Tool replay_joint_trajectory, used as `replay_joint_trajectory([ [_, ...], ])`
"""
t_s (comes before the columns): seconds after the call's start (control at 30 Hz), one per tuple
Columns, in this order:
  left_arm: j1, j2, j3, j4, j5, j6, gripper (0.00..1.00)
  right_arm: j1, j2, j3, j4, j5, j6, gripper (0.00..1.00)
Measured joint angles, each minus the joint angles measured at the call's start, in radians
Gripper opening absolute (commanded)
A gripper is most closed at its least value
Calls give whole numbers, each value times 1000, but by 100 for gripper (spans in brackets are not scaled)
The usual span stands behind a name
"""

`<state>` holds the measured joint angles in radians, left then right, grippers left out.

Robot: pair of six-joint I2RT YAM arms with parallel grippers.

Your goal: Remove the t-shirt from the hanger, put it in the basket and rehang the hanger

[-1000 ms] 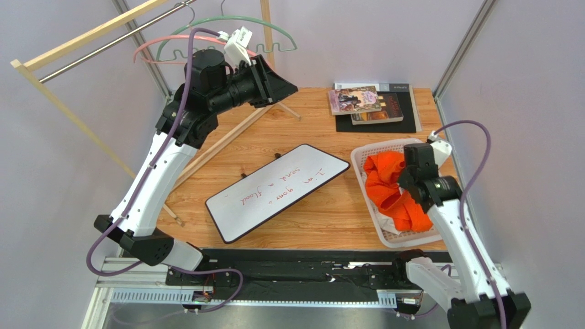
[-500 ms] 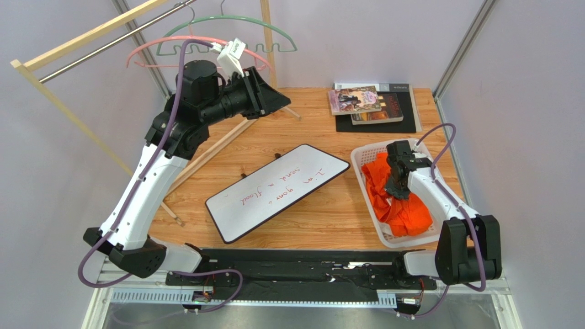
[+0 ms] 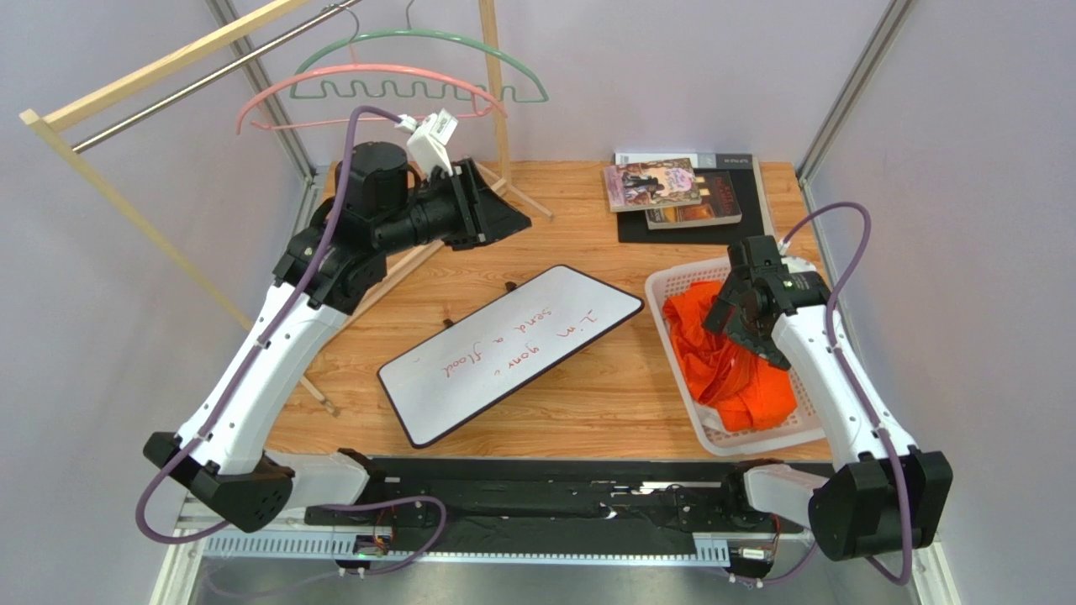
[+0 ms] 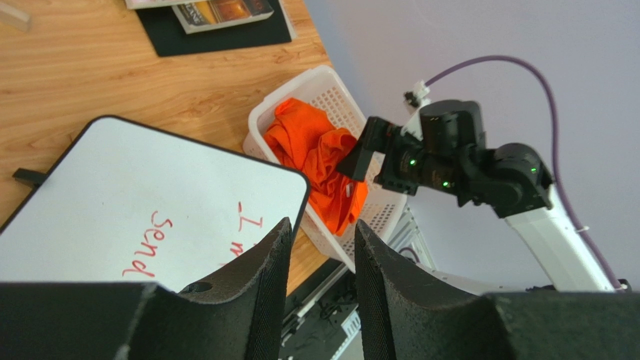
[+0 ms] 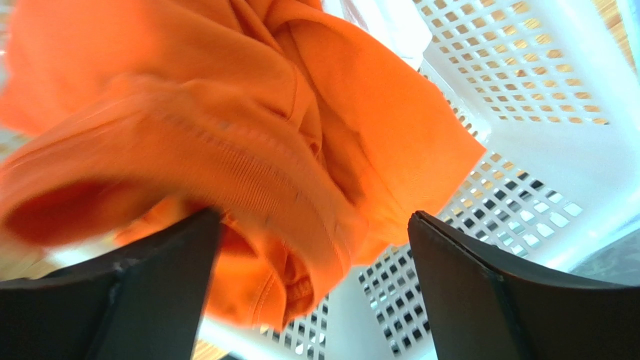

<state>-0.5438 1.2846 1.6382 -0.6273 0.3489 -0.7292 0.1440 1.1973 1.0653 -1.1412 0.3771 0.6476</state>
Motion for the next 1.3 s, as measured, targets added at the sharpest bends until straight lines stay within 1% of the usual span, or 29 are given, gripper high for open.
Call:
replay_joint_trajectory([
  [0.1,0,-50,-71,12,9,0,43,19,-23,84,-59,6,-10,100],
  [0.2,-1,-127,-176,28,10,-1,43,37,-40,168,-92,3,-25,100],
  [0.27,-2,-190,-257,39,8,-2,43,45,-55,216,-80,-21,-49,100],
  [0.37,-4,-288,-384,72,-10,-1,44,50,-96,227,-10,-95,-85,100],
  [0.43,-5,-356,-462,90,-34,0,45,50,-144,185,101,-185,-101,100],
  [0.5,-5,-420,-525,107,-63,-1,46,50,-213,100,230,-294,-98,100],
  [0.6,-5,-548,-644,170,-111,-11,47,50,-335,-80,440,-443,-68,100],
  [0.63,-5,-617,-710,214,-127,-20,47,51,-377,-150,514,-488,-46,100],
  [0.67,-5,-642,-734,222,-131,-25,47,51,-408,-198,564,-518,-30,100],
  [0.73,-5,-731,-814,287,-143,-33,48,51,-468,-283,651,-568,-3,100],
  [0.83,-5,-884,-975,419,-150,-51,49,52,-565,-398,780,-602,12,100],
  [0.93,-5,-1007,-1107,509,-150,-70,50,52,-655,-472,848,-584,11,100],
  [0.97,-5,-1052,-1148,539,-150,-75,54,52,-684,-492,859,-573,10,100],
  [1.07,-5,-1160,-1234,613,-152,-97,55,52,-766,-535,856,-526,9,100],
  [1.17,-5,-1227,-1273,652,-160,-113,56,52,-825,-545,812,-464,5,100],
  [1.3,-5,-1268,-1275,653,-177,-116,56,52,-895,-549,744,-425,2,100],
])
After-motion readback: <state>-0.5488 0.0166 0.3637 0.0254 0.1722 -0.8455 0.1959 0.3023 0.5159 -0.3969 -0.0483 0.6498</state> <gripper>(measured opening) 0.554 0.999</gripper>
